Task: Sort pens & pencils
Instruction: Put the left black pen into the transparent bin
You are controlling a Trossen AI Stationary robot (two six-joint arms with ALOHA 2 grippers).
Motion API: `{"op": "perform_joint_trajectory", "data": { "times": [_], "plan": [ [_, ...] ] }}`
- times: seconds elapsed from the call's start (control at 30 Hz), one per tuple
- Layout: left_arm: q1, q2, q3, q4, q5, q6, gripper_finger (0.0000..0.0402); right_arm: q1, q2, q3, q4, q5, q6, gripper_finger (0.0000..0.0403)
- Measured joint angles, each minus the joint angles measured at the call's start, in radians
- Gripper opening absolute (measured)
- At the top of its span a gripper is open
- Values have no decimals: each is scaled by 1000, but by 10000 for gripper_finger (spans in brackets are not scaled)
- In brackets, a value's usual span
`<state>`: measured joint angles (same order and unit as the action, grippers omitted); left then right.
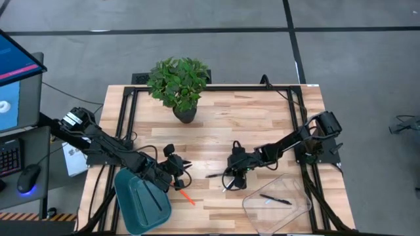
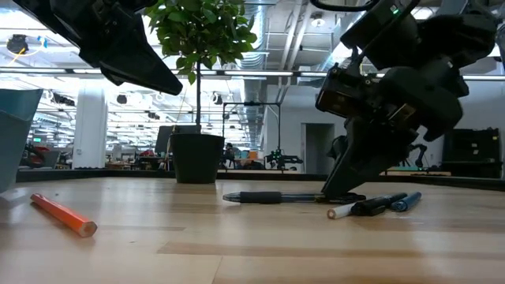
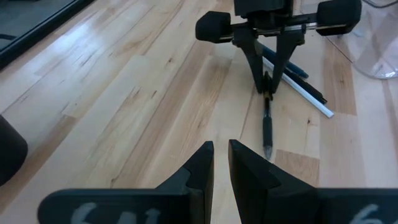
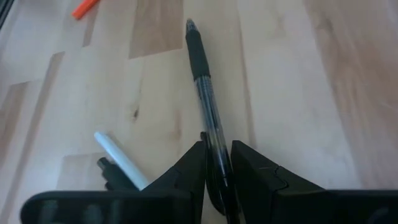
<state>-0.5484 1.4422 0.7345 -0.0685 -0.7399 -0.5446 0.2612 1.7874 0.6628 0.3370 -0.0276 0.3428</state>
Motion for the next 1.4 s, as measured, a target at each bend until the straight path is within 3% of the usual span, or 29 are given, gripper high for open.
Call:
{"op": "perform_joint_trajectory", "data": {
  "times": [0.43, 0.77, 1.4],
  "plan": [
    [0, 0, 0, 0, 0, 1, 41, -52, 0, 0, -4, 59, 5, 103],
    [0, 0, 0, 0, 0, 2, 41, -41, 0, -2, 15, -19, -2, 103],
    [0, 0, 0, -2, 0, 2, 41, -53, 1, -2, 15, -28, 24, 103]
  ]
}}
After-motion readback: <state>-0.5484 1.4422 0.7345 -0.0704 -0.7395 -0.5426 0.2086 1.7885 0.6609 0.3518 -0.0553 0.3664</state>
